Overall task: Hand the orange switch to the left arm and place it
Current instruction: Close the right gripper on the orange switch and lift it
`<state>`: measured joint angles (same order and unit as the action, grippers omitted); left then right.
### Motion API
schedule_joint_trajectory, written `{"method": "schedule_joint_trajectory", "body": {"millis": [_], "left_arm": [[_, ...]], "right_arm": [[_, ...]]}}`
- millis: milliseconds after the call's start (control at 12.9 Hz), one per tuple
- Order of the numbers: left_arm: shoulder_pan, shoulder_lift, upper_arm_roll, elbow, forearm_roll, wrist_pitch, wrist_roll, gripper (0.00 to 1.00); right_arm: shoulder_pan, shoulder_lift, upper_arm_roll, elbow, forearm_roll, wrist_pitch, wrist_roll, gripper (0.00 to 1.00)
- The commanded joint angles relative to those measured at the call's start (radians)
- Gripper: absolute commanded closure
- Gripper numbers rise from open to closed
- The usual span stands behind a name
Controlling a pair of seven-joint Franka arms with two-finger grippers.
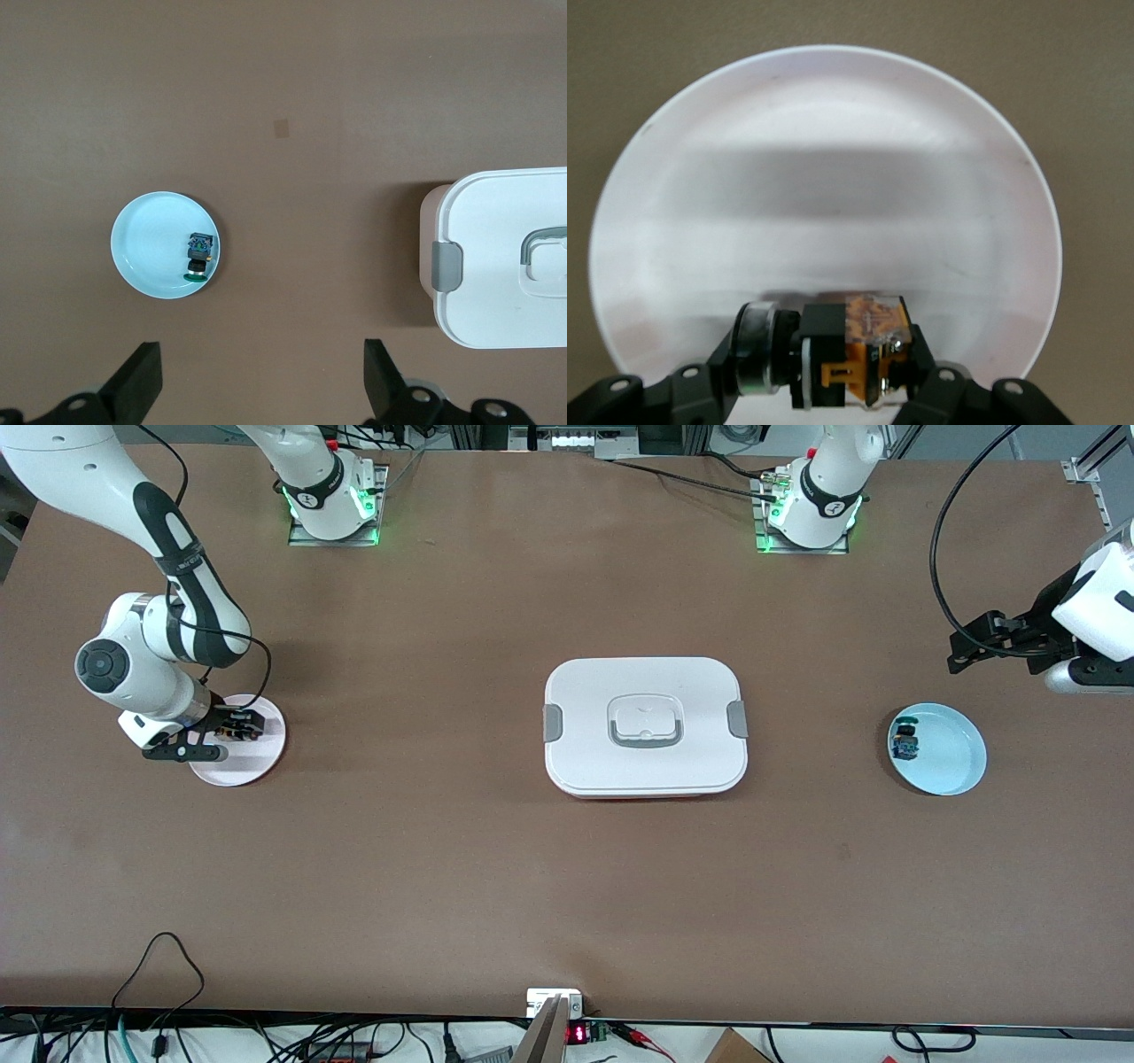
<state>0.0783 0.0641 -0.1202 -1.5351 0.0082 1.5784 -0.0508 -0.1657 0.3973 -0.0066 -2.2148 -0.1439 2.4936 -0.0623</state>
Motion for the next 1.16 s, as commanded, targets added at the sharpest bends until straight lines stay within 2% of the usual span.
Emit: {"method": "schedule_joint_trajectory", "body": {"millis": [0,155,310,543,620,853,1085], "left_arm": [[0.006,0.013,0.001,0.027,-0.016,-0.02,0.012,0.0],[0.006,0.013,-0.001,0.027,-0.016,-0.02,0.012,0.0],[0.006,0.013,0.001,0.027,-0.016,-0.02,0.012,0.0],[0.008,0.013,0.001,0.027,-0.017,-0.021,0.012,0.0],[0.008,0.013,-0.001,0.027,-0.019,-0.02,0.012,0.0],[0.02,0.013,0.001,0.027,-0.054,-0.02,0.014,0.0],[0.06,0.023,0.001,0.029,-0.135,-0.02,0.012,0.0]], "right_arm": [[-0.012,-0.061,0.039,0.05,0.029,-0.142,-0.021,1.0],[-0.009,-0.081,0.068,0.119,0.03,-0.284,-0.022,1.0],[-0.009,-0.089,0.127,0.232,0.047,-0.468,-0.021,1.0],[-0.003,-0.095,0.148,0.429,0.136,-0.724,-0.022,1.0],[0.005,-0.095,0.16,0.482,0.139,-0.787,-0.024,1.0],[0.006,-0.104,0.236,0.604,0.139,-0.906,-0.12,1.0],[0.008,-0.156,0.301,0.656,0.153,-0.94,-0.156,1.0]]}}
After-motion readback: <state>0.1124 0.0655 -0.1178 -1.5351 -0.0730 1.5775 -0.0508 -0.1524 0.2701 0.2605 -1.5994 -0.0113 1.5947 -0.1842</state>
